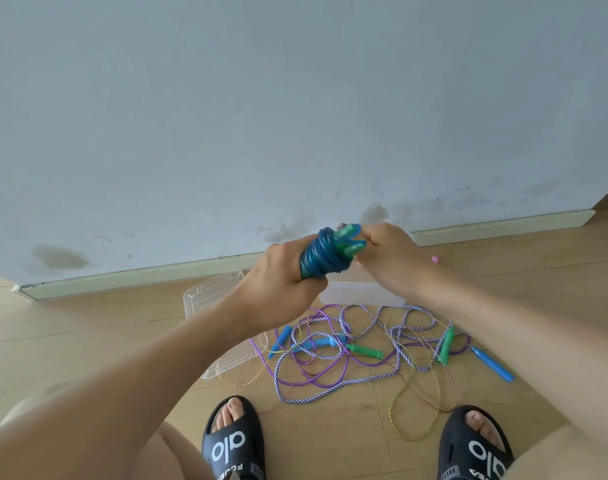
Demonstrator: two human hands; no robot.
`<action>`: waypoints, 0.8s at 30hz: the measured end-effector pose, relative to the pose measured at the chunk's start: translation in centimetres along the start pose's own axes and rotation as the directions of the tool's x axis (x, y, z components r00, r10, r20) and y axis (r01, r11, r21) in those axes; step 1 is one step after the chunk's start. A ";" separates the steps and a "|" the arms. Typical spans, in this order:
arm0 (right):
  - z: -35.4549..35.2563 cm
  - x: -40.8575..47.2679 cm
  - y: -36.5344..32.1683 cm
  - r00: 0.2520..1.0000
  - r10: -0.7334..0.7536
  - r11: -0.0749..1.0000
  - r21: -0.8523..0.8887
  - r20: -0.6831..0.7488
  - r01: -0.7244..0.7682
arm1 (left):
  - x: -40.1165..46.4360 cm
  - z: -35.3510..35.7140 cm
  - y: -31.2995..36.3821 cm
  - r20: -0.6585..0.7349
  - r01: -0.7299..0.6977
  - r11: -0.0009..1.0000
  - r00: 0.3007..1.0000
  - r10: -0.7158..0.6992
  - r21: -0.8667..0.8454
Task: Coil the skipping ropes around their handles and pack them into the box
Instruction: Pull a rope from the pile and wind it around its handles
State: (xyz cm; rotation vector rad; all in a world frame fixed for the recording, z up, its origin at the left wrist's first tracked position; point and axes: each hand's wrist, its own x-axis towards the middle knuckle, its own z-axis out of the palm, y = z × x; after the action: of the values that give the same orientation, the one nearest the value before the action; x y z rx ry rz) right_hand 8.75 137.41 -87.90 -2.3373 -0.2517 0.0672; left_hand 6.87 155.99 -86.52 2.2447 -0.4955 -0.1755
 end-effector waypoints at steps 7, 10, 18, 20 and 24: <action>1.6 -3.1 -2.1 0.997 0.076 0.997 -0.011 -0.026 -0.077 | 2.2 -0.8 -1.8 -0.157 0.341 0.937 0.924 -0.349 -0.072; 1.2 -3.5 -2.4 0.998 -0.019 0.993 -0.121 -0.057 0.012 | 2.4 -0.6 -2.2 -0.120 0.364 0.931 0.925 -0.360 0.014; -1.0 -2.2 -3.1 0.933 -0.356 0.769 -0.584 -0.051 0.261 | 1.7 -0.1 -3.6 -0.011 0.172 0.884 0.982 -0.186 0.435; -1.6 -1.4 -2.8 0.915 -0.398 0.746 -0.600 -0.057 0.288 | 1.5 0.0 -3.1 0.024 0.111 0.868 0.990 -0.140 0.485; -0.3 -1.2 -2.3 0.898 -0.437 0.713 -0.591 0.046 0.377 | 1.0 0.6 -2.3 0.114 0.021 0.803 0.987 -0.110 0.596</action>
State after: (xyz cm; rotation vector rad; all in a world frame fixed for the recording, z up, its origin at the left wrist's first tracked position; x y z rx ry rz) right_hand 7.26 138.53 -86.11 -2.8238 -0.8445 -0.4038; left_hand 8.33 156.50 -88.62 2.8868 -0.6122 -0.2451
